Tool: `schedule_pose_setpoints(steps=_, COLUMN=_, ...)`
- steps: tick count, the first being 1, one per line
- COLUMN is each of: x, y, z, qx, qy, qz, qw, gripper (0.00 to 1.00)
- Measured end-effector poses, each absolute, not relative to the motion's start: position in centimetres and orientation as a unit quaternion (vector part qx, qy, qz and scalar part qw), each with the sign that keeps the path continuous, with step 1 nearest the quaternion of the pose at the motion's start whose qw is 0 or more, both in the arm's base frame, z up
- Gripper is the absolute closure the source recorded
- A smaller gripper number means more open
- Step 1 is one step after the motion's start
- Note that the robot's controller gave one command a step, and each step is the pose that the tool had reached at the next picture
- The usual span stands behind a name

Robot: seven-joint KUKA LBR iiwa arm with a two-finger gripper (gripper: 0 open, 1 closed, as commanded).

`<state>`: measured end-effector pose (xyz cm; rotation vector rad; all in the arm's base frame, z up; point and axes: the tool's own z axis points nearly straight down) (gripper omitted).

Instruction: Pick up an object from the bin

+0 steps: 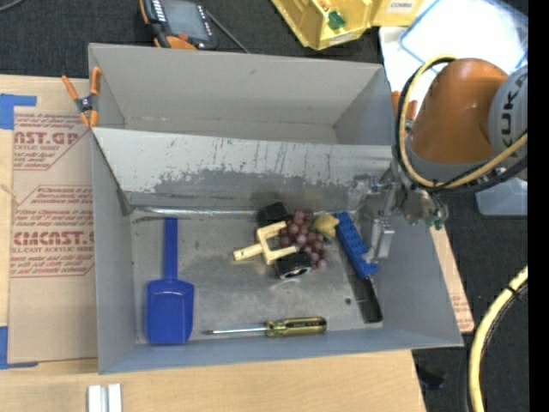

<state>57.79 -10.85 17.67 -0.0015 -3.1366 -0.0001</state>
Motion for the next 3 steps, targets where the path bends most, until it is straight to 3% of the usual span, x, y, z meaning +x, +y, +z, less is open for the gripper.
schedule_pose_setpoints(steps=1, x=58.0, y=-10.8, z=18.2, qx=0.000, qy=-1.000, qz=0.000, qw=-0.001, gripper=0.00)
schedule_pose_setpoints(steps=2, x=56.6, y=-11.8, z=10.6, qx=-0.036, qy=-0.999, qz=-0.001, qw=0.003, gripper=0.00)
schedule_pose_setpoints(steps=3, x=56.4, y=-11.5, z=9.2, qx=-0.073, qy=-0.997, qz=0.000, qw=-0.008, gripper=0.00)
